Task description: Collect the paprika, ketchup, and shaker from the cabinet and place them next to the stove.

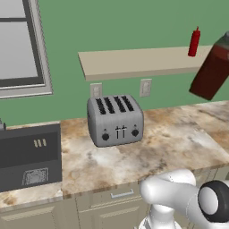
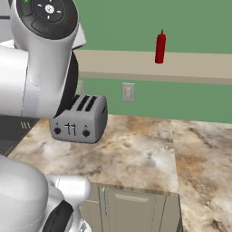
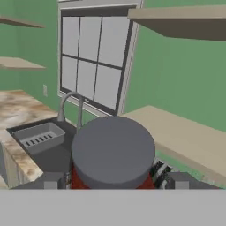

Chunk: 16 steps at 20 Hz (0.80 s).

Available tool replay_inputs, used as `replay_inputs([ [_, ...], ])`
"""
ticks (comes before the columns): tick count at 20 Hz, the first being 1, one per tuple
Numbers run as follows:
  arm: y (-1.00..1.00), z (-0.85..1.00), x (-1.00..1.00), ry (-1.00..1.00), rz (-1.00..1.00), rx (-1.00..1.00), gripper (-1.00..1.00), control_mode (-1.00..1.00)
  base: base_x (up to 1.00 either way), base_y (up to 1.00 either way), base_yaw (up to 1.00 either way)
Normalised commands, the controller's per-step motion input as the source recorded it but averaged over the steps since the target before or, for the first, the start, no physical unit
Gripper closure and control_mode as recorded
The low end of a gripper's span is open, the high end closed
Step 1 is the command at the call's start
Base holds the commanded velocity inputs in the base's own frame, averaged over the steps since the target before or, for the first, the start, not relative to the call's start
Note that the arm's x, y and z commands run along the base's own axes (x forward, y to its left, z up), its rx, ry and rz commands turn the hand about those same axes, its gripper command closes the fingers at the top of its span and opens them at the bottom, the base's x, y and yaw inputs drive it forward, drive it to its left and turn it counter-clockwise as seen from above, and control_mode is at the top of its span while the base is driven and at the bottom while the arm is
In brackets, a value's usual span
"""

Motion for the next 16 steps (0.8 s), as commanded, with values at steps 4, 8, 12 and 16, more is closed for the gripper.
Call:
replay_inputs([
  [4,0.26,0.0,-0.3,0.0,0.08,-0.03,1.0,1.0,-0.34,0.22,0.1],
  [8,0.0,0.0,0.0,0.0,0.0,0.0,1.0,1.0,-0.67,0.57,0.21],
  [12,0.0,0.0,0.0,0.0,0.0,0.0,1.0,1.0,-0.63,0.66,0.25],
  [16,0.0,0.0,0.0,0.0,0.0,0.0,1.0,1.0,-0.52,0.74,0.33],
])
